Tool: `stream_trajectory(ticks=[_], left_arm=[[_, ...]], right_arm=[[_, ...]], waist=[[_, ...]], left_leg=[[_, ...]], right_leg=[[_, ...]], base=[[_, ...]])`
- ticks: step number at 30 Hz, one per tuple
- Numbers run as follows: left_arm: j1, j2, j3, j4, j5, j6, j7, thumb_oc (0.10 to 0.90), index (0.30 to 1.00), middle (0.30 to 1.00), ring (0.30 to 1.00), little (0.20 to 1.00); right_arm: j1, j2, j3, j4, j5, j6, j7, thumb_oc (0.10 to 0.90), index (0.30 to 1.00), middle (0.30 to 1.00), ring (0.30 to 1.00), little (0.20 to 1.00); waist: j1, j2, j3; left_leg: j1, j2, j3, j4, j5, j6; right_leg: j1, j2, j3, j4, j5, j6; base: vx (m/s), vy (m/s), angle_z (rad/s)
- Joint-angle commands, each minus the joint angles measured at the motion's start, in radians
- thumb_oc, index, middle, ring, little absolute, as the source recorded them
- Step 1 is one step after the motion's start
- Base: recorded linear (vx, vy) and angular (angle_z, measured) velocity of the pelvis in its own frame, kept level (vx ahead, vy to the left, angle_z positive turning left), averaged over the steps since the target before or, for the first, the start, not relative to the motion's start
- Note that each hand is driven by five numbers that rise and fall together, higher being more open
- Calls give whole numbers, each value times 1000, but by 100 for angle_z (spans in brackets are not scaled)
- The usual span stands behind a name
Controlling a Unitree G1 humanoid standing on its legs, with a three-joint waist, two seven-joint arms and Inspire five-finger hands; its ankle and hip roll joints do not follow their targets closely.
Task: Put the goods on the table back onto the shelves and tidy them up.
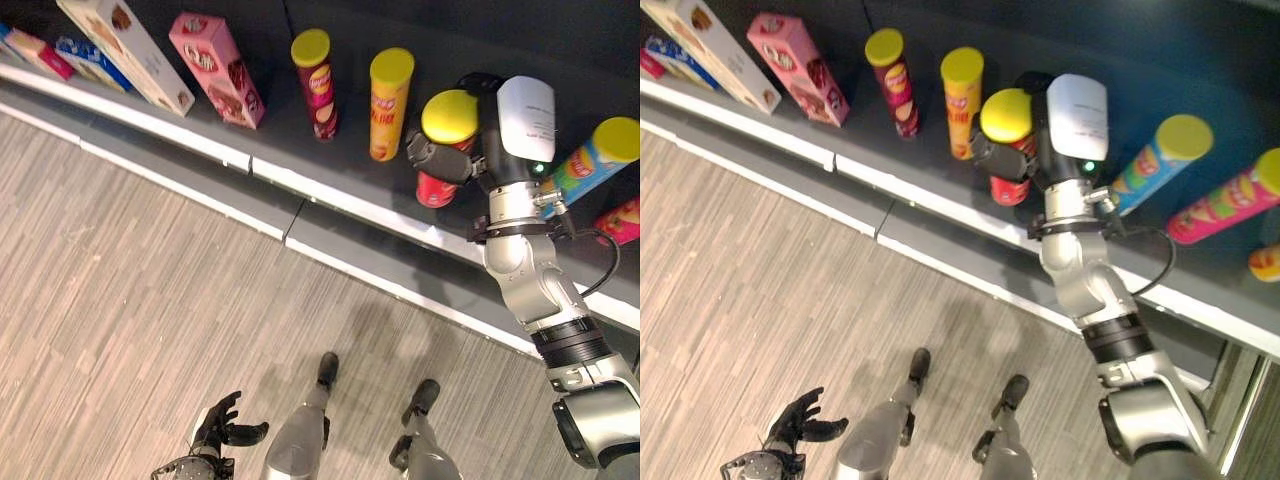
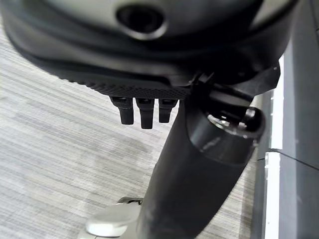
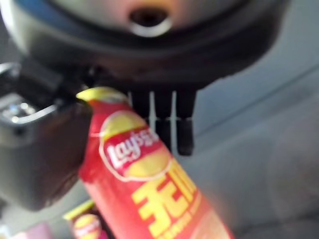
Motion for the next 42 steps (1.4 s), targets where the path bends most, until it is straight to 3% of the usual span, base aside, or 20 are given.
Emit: stream_trajectory(ticks=[1, 20, 42], left_arm=[[-33, 108, -52, -9, -45, -59, 34, 800, 900, 900, 900, 900], [-69, 103, -90, -44, -53, -75, 56, 800, 900, 900, 900, 900], [-75, 103, -116, -64, -63, -80, 70, 800, 900, 900, 900, 900]], right_arm=[[-155, -63, -22, -62, 1, -25, -144, 400, 300, 300, 300, 300], [-215, -141, -70, 75, 58, 28, -285, 400, 300, 300, 300, 300], [-229, -104, -55, 210, 182, 11, -312, 400, 300, 300, 300, 300]], waist=[[3, -38, -67], [17, -11, -50], [17, -3, -49]], left_leg=[[-23, 5, 38, 2, -55, -34], [-90, -19, 9, 2, -46, -38], [-99, -27, -4, 2, -48, -35]], right_leg=[[77, -102, 9, 25, -79, 115], [48, -120, -19, 15, -73, 130], [48, -123, -35, 14, -76, 133]], base=[[-13, -13, 7], [6, -3, 6], [1, -1, 0]])
